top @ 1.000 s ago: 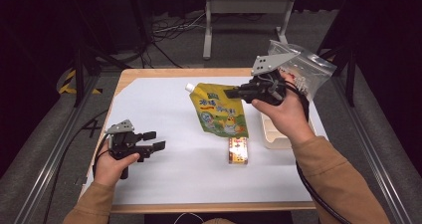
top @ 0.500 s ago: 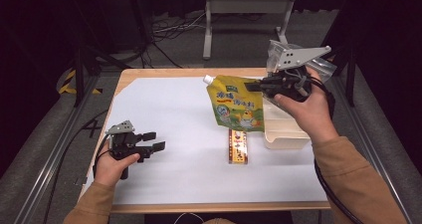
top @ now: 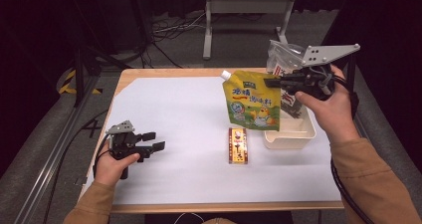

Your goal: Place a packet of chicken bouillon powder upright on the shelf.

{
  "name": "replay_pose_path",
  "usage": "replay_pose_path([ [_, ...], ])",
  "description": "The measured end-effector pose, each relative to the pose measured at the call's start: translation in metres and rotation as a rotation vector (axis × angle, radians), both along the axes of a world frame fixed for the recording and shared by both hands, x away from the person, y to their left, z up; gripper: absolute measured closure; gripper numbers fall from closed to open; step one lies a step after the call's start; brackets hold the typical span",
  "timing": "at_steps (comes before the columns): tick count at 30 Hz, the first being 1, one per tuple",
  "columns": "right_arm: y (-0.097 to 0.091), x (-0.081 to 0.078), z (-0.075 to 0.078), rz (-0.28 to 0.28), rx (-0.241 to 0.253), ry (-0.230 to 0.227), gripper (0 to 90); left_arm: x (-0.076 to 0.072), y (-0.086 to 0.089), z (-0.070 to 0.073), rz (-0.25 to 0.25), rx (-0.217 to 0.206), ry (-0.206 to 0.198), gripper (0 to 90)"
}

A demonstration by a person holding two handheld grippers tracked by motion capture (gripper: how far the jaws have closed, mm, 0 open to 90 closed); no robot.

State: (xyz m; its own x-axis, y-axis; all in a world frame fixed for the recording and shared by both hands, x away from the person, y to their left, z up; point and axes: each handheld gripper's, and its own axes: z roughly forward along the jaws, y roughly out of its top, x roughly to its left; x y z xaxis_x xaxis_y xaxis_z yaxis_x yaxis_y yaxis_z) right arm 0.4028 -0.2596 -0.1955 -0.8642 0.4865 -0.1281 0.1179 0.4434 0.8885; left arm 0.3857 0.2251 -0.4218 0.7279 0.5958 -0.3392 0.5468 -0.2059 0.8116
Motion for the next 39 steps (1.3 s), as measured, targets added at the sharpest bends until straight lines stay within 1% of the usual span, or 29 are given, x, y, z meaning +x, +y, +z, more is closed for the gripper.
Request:
replay_pose_path([
  [4,-0.009,-0.002,0.003,-0.017,0.005,-0.013,90.0,0.0,0.0,-0.001,-0.009,0.001,0.007,33.8],
  [8,-0.02,-0.002,0.006,-0.033,0.014,-0.022,90.0,0.001,0.0,-0.001,-0.008,0.005,0.004,33.8],
  [13,-0.032,-0.002,0.006,-0.05,0.012,-0.025,90.0,0.001,0.0,-0.002,-0.004,0.007,0.004,33.8],
  [17,-0.042,-0.004,0.006,-0.066,0.008,-0.027,90.0,0.001,-0.001,-0.002,-0.007,0.006,0.013,33.8],
  [22,-0.05,-0.005,0.004,-0.082,0.006,-0.022,90.0,0.001,-0.001,-0.003,-0.008,0.008,0.016,33.8],
  [24,-0.055,-0.005,0.002,-0.089,-0.003,-0.02,90.0,0.001,-0.001,-0.003,-0.008,0.01,0.013,33.8],
  [28,-0.062,-0.005,0.0,-0.095,-0.015,-0.022,90.0,0.001,-0.001,-0.003,-0.008,0.008,0.019,33.8],
  [31,-0.064,-0.005,-0.001,-0.1,-0.018,-0.023,90.0,0.001,-0.001,-0.003,-0.012,0.012,0.014,33.8],
  [33,-0.068,-0.004,-0.003,-0.105,-0.024,-0.022,90.0,0.001,-0.002,-0.003,-0.008,0.007,0.02,33.8],
  [38,-0.075,-0.001,-0.006,-0.112,-0.051,-0.027,90.0,0.001,-0.002,-0.003,-0.009,0.011,0.017,33.8],
  [39,-0.076,0.0,-0.007,-0.109,-0.058,-0.034,90.0,0.001,-0.002,-0.003,-0.009,0.013,0.017,33.9],
])
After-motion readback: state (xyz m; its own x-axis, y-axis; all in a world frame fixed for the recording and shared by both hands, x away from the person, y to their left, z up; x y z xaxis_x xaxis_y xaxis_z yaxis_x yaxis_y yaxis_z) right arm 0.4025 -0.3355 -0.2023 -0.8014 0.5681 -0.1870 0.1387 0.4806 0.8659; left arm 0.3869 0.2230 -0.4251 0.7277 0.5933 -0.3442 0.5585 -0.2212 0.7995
